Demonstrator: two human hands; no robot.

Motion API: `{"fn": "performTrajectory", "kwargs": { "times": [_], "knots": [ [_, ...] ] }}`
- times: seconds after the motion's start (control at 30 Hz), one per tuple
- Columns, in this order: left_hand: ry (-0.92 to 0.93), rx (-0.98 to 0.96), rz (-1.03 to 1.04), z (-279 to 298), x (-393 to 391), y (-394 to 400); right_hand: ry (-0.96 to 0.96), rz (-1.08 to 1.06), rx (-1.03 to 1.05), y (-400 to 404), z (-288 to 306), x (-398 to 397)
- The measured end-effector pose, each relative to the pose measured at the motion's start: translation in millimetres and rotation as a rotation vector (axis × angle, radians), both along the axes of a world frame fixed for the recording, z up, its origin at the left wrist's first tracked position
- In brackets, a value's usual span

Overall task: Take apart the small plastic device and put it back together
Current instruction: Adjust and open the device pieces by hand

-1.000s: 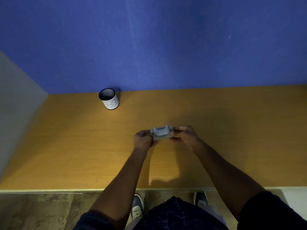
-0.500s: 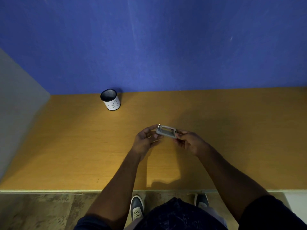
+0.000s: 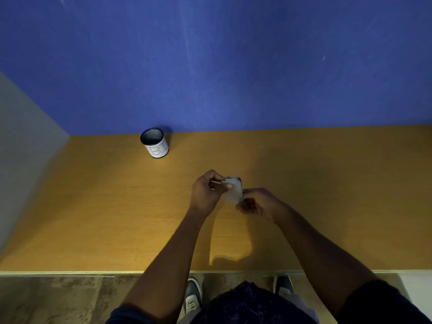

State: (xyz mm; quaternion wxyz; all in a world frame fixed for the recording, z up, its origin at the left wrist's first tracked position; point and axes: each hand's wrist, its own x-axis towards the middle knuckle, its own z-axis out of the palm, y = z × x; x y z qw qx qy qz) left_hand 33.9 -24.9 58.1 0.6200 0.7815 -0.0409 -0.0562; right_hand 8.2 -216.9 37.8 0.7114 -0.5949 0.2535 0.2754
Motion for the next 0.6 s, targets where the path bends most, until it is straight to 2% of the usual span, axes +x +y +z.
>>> {"fn": "performTrajectory", "kwargs": {
  "times": [0.1,0.17,0.27,0.33,0.47,0.6],
  "knots": [
    [-0.067,0.108,-0.016,0.9,0.3,-0.8,-0.146,0.105,-0.263,4.0,4.8,0.9],
    [-0.096,0.149,-0.030,2.0,-2.3,-1.6,-0.300,0.059,-0.406,7.4,7.1,2.1],
    [-0.097,0.186,-0.007,0.7,-7.3,-1.6,-0.571,-0.103,-0.430,12.3,12.0,2.0],
    [-0.079,0.190,0.020,-0.3,-9.1,-1.5,-0.678,-0.104,-0.372,14.1,14.2,0.4],
    [-0.050,0.154,0.059,0.0,-10.5,-1.2,-0.716,-0.034,-0.402,14.5,11.8,-1.3],
    [-0.058,0.214,0.061,-2.4,-12.8,-2.8,-0.696,0.004,-0.479,16.8,11.1,0.8]
  ]
}}
